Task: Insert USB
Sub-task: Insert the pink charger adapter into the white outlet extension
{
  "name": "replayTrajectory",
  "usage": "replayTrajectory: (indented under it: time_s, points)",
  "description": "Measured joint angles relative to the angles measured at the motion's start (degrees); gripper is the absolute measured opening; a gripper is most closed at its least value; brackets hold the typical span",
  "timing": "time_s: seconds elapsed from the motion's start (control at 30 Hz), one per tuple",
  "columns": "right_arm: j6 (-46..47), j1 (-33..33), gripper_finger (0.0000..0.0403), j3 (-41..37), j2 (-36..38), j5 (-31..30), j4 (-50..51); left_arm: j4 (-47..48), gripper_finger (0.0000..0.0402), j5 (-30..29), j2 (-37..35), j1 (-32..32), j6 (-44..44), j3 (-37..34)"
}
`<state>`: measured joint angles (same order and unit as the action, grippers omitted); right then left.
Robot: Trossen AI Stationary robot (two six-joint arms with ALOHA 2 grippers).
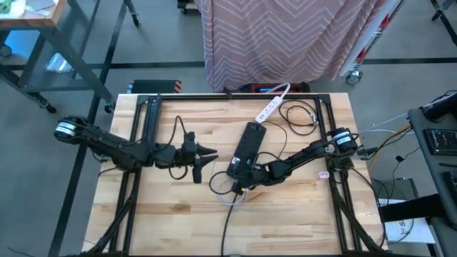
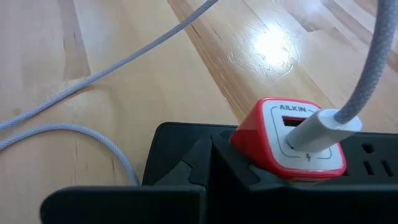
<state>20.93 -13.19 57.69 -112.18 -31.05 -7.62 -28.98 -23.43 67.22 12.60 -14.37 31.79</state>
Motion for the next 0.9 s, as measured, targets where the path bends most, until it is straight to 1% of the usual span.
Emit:
replayTrajectory:
  time_s: [0.27,0.53,0.73,0.9]
  points:
    - [-0.42,0.0,0.0,-0.01,-0.04,-0.02,-0.44,0.54,0.0085,-0.01,0.04,-0.24,-1.44,0.0]
    - [-0.04,0.0,0.0,0.0,-0.04,-0.04,-0.59,0.52,0.0078,-0.01,0.04,-0.24,-1.66,0.02]
    - [-0.99,0.17,0.0,0.03,0.2,0.02,-0.78,0.52,0.0084,-0.01,0.04,-0.24,-1.91,0.02]
    - [-2.29,0.12,0.0,1.23,0.22,0.31,-0.02,0.58,0.0079,0.01,0.04,-0.24,-2.25,0.02]
